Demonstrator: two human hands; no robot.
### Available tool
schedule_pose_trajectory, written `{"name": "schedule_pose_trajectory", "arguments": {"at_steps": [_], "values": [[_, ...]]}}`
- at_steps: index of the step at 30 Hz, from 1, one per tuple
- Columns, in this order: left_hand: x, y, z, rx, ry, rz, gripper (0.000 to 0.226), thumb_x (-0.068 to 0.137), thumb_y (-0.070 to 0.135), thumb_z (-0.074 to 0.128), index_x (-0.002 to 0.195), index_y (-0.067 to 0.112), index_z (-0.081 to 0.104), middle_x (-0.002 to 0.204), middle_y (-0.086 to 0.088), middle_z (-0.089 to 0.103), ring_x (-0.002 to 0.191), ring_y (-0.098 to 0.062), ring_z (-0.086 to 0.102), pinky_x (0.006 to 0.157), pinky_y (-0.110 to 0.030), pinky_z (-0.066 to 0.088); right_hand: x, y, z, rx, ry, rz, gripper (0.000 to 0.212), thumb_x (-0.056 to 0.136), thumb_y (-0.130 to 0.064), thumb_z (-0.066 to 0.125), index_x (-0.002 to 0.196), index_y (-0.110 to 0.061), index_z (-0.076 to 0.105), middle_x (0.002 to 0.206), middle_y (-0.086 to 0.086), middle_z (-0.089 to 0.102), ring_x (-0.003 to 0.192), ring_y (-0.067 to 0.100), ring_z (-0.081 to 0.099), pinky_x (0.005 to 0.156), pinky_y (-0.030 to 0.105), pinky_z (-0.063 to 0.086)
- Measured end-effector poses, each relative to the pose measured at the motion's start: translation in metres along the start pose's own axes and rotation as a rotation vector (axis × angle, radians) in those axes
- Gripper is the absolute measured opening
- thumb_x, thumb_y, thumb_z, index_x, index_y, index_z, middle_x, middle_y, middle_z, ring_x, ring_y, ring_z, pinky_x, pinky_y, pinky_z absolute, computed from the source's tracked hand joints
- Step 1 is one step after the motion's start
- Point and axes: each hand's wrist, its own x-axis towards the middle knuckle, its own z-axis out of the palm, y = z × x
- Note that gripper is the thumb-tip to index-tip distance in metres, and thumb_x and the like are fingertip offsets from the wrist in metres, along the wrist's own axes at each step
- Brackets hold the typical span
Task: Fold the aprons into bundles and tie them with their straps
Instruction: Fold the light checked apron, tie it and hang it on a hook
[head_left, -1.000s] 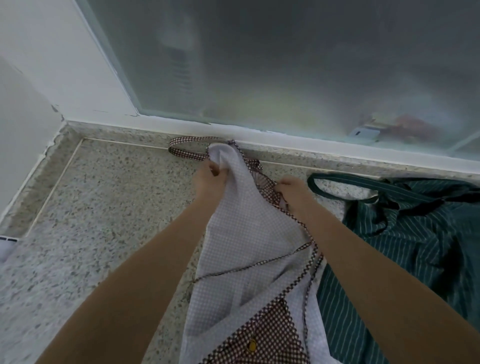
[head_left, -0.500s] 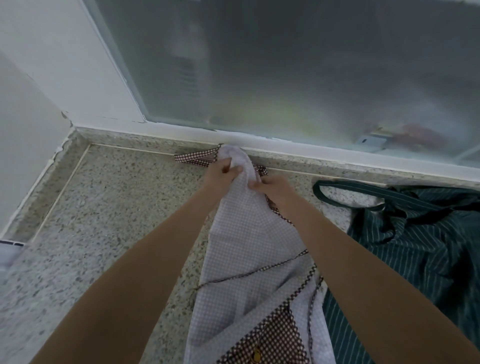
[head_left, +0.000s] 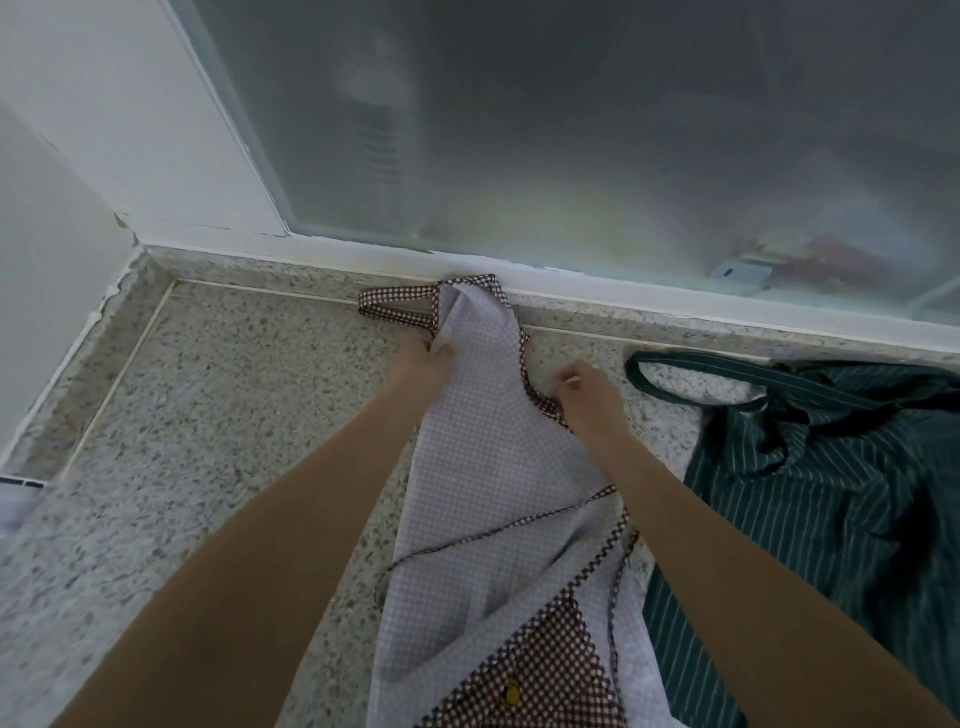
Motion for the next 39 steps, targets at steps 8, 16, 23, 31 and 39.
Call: {"name": "schedule_pose_trajectory", "arguments": {"at_steps": [8,16,23,31,39], "values": [[-0.005,0.003,0.004,-0.02,0.14,0.031,0.022,0.082,0.015,0.07,0.102,0.008,0.066,0.096,-0.004,0.063,0.084,-0.017,0.056,0.071,-0.025,0.041,0.009,0.0,-0.008,-0.351,-0.211,-0.08,0.022,0.089,-0.005,0.05,0.11,-0.008,0.048,0.1,0.012,0.058,0.09,0.026,0.055,0.067,0.029,0.041],[-0.034,-0.023,0.013,0.448,0.317,0.427,0.034,0.087,0.007,0.057,0.119,0.008,0.046,0.124,-0.012,0.044,0.114,-0.027,0.039,0.092,-0.033,0.035,-0.012,0.005,-0.027,-0.326,0.068,-0.297,0.014,0.095,-0.009,0.045,0.104,-0.007,0.056,0.105,0.012,0.056,0.095,0.025,0.055,0.08,0.031,0.043],[-0.05,-0.04,0.013,0.723,-0.274,0.551,0.054,0.092,0.029,0.057,0.137,0.007,0.038,0.145,-0.01,0.033,0.134,-0.031,0.027,0.108,-0.036,0.024,-0.033,0.025,-0.026,-0.511,-0.387,-0.019,0.018,0.085,-0.02,0.063,0.084,-0.01,0.047,0.082,0.0,0.047,0.083,0.017,0.048,0.052,0.018,0.029],[-0.049,-0.04,0.012,0.762,-0.251,0.503,0.086,0.083,0.044,0.064,0.146,0.007,0.02,0.151,-0.013,0.022,0.141,-0.033,0.016,0.116,-0.042,0.016,-0.033,0.017,-0.058,-0.256,-0.557,0.162,0.019,0.087,-0.022,0.064,0.083,-0.005,0.055,0.08,0.003,0.056,0.071,0.014,0.053,0.062,0.023,0.046],[-0.056,-0.037,0.021,0.967,-0.338,0.4,0.127,0.059,0.058,0.079,0.149,0.017,0.0,0.154,-0.019,-0.013,0.141,-0.043,-0.014,0.114,-0.055,0.003,-0.026,0.019,-0.071,-0.022,-0.27,0.215,0.015,0.093,-0.009,0.051,0.105,-0.001,0.059,0.106,0.019,0.062,0.094,0.03,0.061,0.088,0.041,0.053]]}}
